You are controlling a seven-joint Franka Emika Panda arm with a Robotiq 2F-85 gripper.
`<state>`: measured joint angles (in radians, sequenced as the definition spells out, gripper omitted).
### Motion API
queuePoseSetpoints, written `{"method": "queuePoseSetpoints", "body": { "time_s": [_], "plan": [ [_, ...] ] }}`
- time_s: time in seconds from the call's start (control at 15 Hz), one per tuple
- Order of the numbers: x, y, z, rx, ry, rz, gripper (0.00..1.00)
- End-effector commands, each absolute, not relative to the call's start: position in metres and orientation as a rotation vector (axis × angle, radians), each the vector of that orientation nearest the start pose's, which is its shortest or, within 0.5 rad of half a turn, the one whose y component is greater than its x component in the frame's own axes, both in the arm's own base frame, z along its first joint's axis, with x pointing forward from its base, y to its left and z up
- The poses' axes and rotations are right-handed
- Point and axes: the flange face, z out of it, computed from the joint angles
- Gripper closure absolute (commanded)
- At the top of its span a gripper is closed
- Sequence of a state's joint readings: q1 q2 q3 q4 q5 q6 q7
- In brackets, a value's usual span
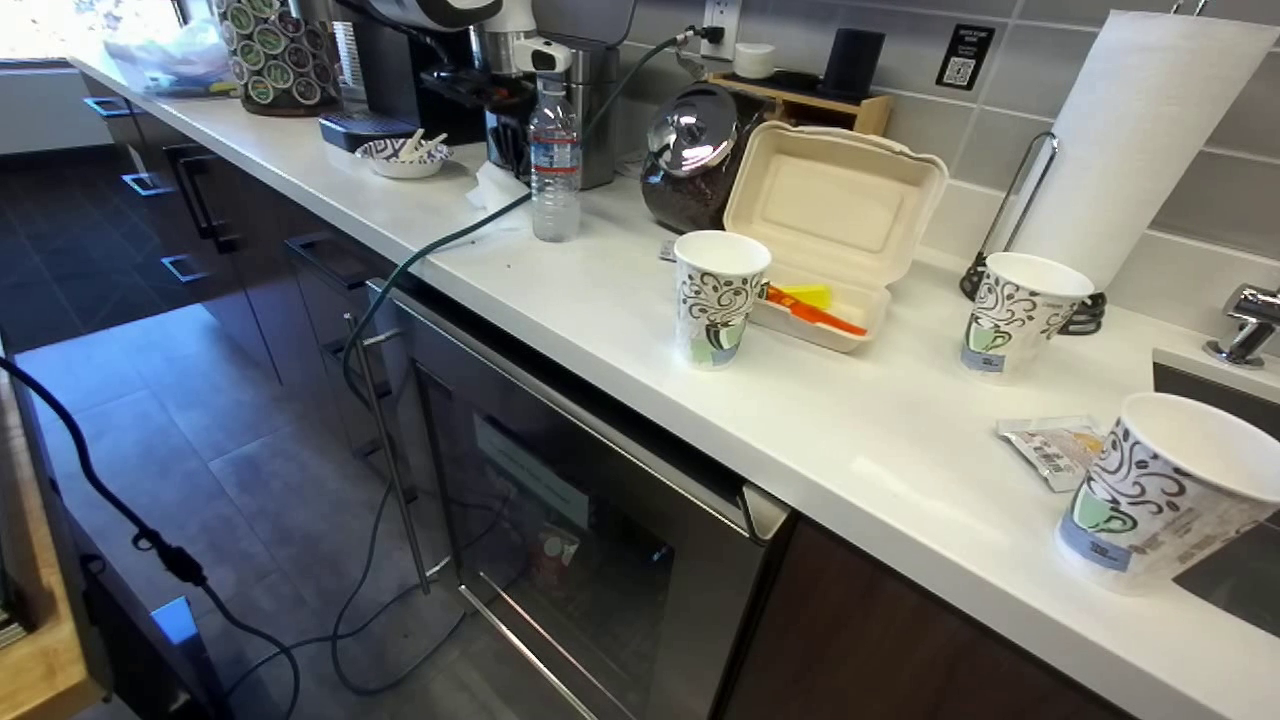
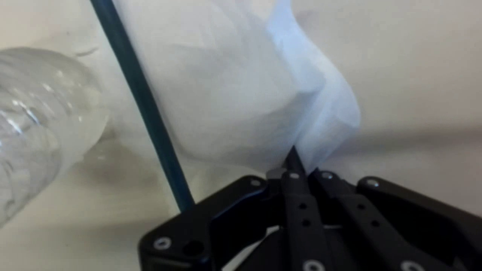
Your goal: Use the tissue to wipe the counter
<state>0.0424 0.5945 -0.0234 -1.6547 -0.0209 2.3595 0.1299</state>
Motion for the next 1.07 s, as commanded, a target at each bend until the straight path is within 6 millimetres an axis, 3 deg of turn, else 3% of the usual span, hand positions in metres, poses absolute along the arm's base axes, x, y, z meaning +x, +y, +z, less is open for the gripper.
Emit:
{"method": "queuePoseSetpoints", "body": {
  "time_s": [0.0,0.27,0.67,0.87,1.0],
  "plan": [
    [0.718,0.029,0.274,-3.150,-0.010,-0.199,1.00],
    [0.730,0.057,0.273,-3.097,-0.201,-0.212,1.00],
    [0.714,0.108,0.263,-3.000,-0.477,-0.113,1.00],
    [0.701,0.115,0.256,-2.984,-0.492,-0.046,1.00],
    [0.692,0.108,0.253,-2.996,-0.435,-0.032,1.00]
  ]
}}
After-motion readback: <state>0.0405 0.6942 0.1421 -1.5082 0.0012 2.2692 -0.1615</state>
